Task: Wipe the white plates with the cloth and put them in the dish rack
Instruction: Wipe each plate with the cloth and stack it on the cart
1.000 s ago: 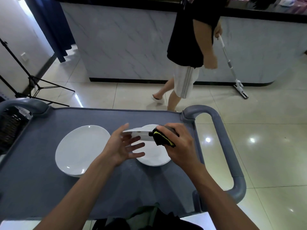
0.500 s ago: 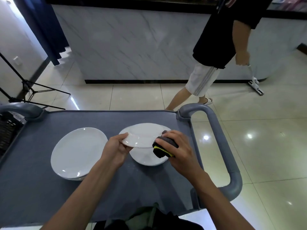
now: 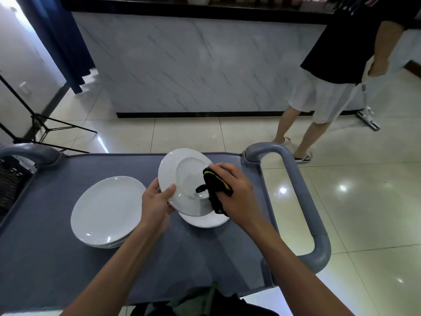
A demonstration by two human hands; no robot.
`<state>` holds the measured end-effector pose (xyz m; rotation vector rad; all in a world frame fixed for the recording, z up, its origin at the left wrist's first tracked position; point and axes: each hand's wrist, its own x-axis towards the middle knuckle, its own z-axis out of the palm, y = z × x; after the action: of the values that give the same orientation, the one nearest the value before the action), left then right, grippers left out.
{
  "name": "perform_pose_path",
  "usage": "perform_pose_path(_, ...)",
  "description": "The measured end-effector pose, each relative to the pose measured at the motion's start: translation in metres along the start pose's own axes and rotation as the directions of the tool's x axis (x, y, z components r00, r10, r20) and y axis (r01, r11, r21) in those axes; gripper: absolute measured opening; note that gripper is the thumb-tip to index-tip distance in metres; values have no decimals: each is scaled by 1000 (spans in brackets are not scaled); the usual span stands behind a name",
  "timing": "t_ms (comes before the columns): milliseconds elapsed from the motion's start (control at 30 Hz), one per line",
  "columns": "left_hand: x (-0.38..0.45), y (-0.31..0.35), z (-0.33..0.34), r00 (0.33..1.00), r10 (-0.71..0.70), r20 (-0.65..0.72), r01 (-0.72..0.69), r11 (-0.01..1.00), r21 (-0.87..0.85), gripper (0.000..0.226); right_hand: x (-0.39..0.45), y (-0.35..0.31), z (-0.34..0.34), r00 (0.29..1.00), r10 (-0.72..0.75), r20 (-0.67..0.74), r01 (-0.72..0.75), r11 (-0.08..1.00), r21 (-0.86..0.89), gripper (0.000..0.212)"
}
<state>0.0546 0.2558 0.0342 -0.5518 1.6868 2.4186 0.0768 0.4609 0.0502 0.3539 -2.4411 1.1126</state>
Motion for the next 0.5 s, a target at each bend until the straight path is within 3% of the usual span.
perform_pose_path(233,-10,-3,-1,995,53,89,-60,994,86,30,26,-18,19,986,133,104,-139,989,45,62)
perform_pose_path(333,-10,-2,-4,993,57,101,-65,995,79,30,25,-22,25,983,163,85,-167,985,42,54)
perform_pose_path(500,-8,-5,-8,996,77,54,-80,995,55,26,13,-24,35,984,162,69,-146,971,-187,56)
